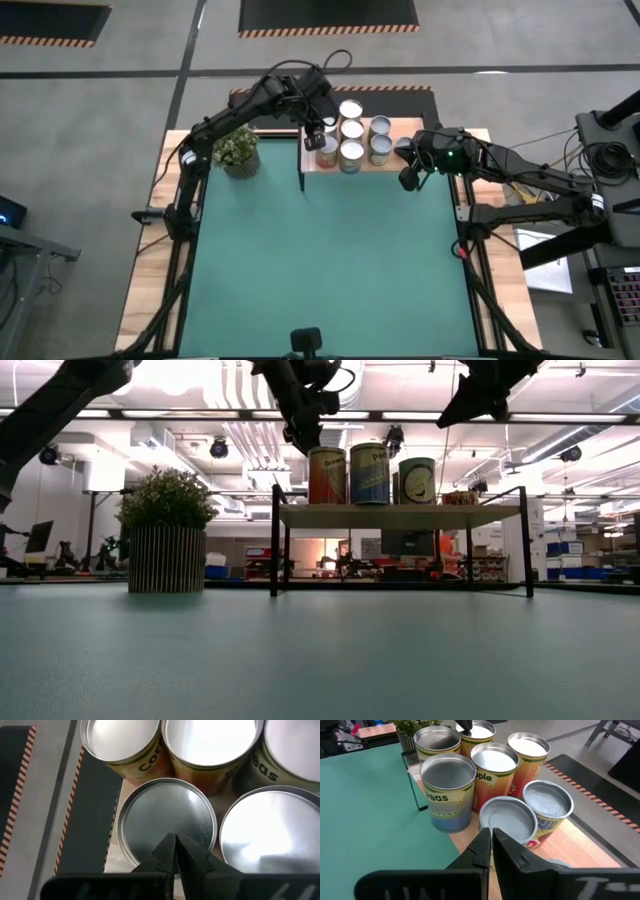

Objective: Pick and place cans onto a shelf
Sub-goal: Adjust the canned goods on the shelf

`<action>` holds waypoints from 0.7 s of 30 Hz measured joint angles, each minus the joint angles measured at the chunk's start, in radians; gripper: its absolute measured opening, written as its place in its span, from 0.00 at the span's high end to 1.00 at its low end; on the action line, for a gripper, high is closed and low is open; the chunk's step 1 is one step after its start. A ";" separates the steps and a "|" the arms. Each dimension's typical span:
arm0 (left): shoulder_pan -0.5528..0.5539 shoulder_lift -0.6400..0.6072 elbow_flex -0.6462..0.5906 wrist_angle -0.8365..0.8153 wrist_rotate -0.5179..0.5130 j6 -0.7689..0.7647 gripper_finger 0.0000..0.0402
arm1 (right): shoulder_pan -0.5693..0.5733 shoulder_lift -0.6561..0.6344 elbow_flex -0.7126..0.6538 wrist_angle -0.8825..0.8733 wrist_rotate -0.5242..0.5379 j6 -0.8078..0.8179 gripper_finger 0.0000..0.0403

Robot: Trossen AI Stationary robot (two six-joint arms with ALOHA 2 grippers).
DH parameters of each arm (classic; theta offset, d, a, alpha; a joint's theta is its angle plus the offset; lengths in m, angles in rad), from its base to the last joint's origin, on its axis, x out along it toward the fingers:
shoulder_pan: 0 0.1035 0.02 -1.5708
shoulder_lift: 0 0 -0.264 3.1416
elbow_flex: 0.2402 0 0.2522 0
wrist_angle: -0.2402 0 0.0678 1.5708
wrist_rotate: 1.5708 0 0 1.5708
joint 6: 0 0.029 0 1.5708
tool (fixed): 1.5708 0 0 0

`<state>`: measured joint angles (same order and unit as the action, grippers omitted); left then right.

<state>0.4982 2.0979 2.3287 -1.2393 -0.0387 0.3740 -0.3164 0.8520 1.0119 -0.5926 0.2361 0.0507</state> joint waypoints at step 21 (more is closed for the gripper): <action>-0.021 -0.004 0.000 -0.032 0.001 -0.013 1.00 | 0.000 0.000 0.000 0.000 0.000 0.001 0.98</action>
<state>0.4774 2.0937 2.3283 -1.2711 -0.0380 0.3606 -0.3164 0.8520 1.0119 -0.5927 0.2359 0.0517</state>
